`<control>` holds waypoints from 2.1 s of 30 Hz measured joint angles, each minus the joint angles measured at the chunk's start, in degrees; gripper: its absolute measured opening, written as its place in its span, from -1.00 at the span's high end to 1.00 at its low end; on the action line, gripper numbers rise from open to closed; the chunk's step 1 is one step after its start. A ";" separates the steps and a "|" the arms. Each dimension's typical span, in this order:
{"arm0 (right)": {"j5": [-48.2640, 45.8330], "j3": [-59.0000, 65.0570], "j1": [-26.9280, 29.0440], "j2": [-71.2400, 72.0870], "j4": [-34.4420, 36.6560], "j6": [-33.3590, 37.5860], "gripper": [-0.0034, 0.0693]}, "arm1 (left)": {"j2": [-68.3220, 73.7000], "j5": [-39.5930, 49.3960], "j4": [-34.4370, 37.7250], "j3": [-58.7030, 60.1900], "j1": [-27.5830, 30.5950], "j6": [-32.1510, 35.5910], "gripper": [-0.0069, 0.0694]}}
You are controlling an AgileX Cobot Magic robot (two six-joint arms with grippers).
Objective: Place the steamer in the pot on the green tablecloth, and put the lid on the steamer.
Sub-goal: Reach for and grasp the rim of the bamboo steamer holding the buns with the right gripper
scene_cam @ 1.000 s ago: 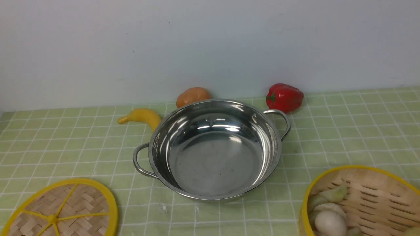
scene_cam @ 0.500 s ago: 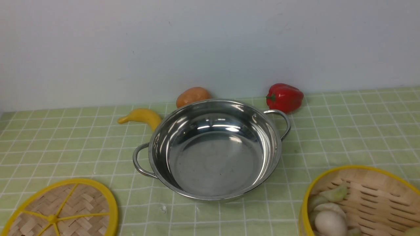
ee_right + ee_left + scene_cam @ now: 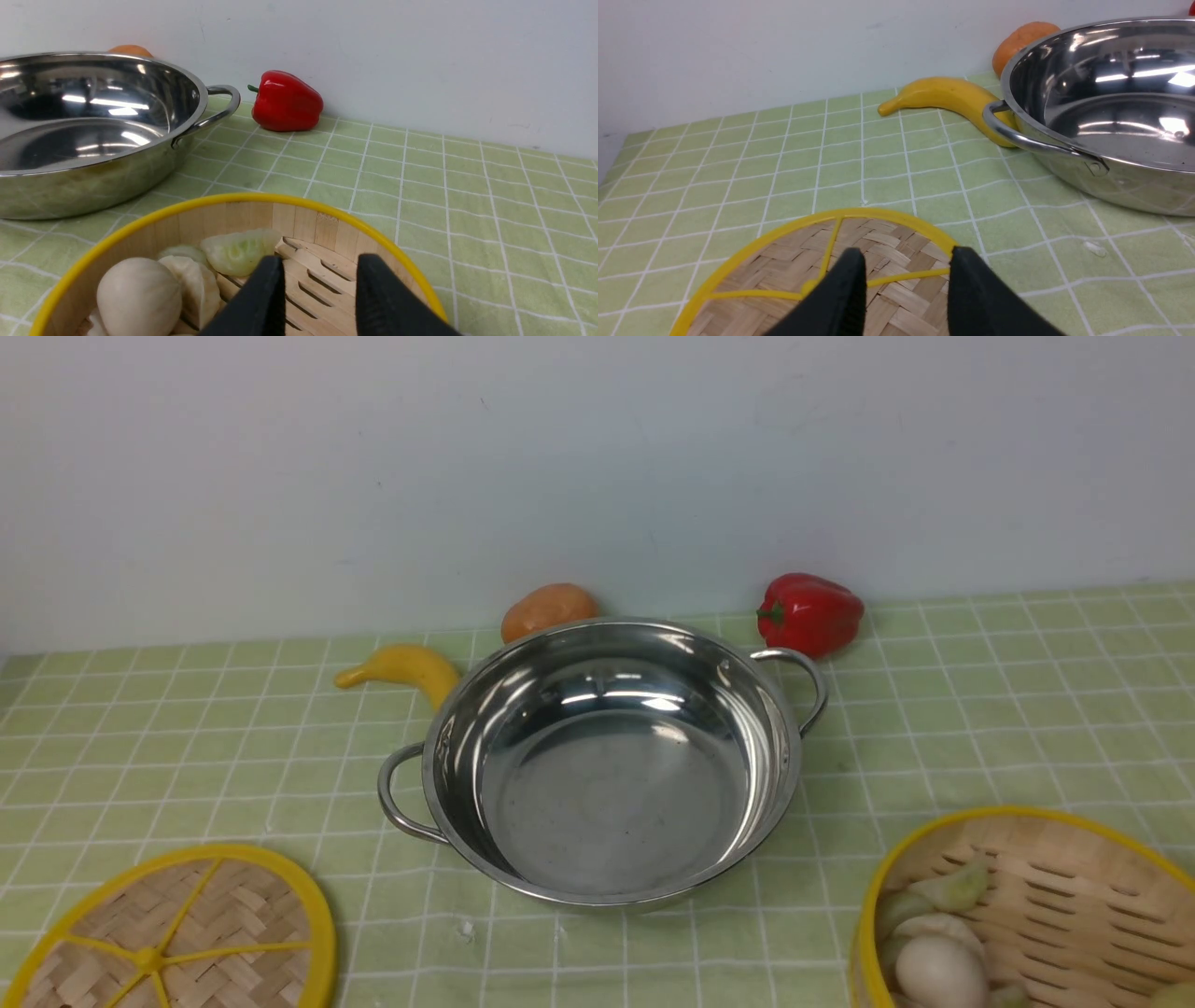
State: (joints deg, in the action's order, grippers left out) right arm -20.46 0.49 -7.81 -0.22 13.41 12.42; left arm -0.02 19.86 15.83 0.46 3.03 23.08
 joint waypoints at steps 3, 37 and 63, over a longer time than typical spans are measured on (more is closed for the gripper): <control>0.00 0.00 0.00 0.00 0.00 0.00 0.25 | 0.00 0.00 0.00 0.00 0.00 0.00 0.18; -37.61 -30.75 0.00 -3.53 17.54 -5.04 0.25 | 0.00 0.00 0.00 0.00 0.00 0.00 0.18; -49.82 -43.31 -22.47 -65.02 -2.38 18.33 0.25 | 0.00 0.00 0.00 0.00 0.00 0.00 0.18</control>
State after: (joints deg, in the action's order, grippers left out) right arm -70.27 -42.82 -30.28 -65.24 11.03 30.75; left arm -0.02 19.86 15.83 0.46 3.03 23.08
